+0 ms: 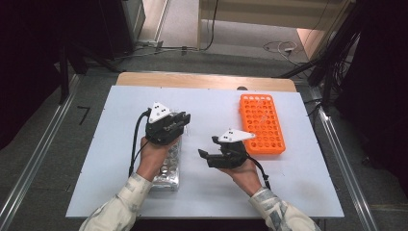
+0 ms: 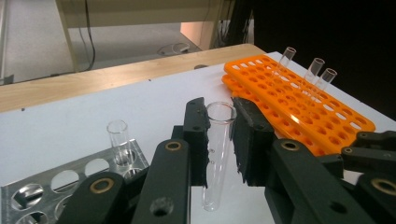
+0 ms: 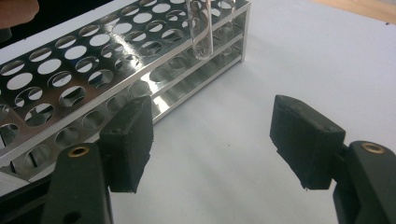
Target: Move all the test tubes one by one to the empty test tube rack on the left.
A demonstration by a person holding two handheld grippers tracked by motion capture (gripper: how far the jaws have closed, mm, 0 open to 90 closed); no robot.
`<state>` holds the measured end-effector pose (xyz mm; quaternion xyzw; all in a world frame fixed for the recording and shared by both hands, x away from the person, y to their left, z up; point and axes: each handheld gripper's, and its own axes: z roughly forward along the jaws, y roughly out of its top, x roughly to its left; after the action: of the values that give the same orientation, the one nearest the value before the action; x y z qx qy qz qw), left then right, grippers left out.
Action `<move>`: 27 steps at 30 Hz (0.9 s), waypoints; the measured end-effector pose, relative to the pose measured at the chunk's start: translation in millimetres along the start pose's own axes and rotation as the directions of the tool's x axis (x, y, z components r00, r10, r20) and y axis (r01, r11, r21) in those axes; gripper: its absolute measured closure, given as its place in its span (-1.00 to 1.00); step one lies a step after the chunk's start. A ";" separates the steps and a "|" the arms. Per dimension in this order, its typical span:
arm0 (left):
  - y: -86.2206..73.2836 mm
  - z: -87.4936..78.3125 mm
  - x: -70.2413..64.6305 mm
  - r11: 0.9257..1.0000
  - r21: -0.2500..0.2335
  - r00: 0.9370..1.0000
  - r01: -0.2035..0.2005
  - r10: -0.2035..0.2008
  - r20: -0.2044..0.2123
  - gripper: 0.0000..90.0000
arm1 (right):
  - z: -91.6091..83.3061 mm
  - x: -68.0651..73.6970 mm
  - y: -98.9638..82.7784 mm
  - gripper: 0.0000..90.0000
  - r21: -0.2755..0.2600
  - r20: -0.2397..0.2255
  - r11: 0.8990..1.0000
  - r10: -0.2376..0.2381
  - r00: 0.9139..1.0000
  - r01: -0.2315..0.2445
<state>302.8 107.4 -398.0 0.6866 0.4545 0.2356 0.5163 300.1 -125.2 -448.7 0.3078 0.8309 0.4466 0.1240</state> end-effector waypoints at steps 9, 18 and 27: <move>8.0 -1.1 7.1 1.000 -0.018 0.999 0.007 -0.008 -0.036 0.68 | -0.6 -1.1 -0.2 -0.36 -0.002 0.004 1.000 0.005 1.000 -0.005; 13.2 -0.3 17.4 1.000 -0.028 0.997 0.011 -0.013 -0.081 0.68 | -1.6 -2.3 -0.1 -0.36 -0.005 0.003 1.000 0.006 1.000 -0.006; 15.6 1.5 25.1 0.999 -0.032 0.991 0.000 -0.005 -0.134 0.68 | -1.8 -1.7 0.1 -0.36 -0.006 -0.001 1.000 0.008 1.000 -0.008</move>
<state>321.9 127.5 -387.8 0.6602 0.4852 0.2880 0.4958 300.7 -127.5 -447.7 0.3107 0.8283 0.4497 0.1228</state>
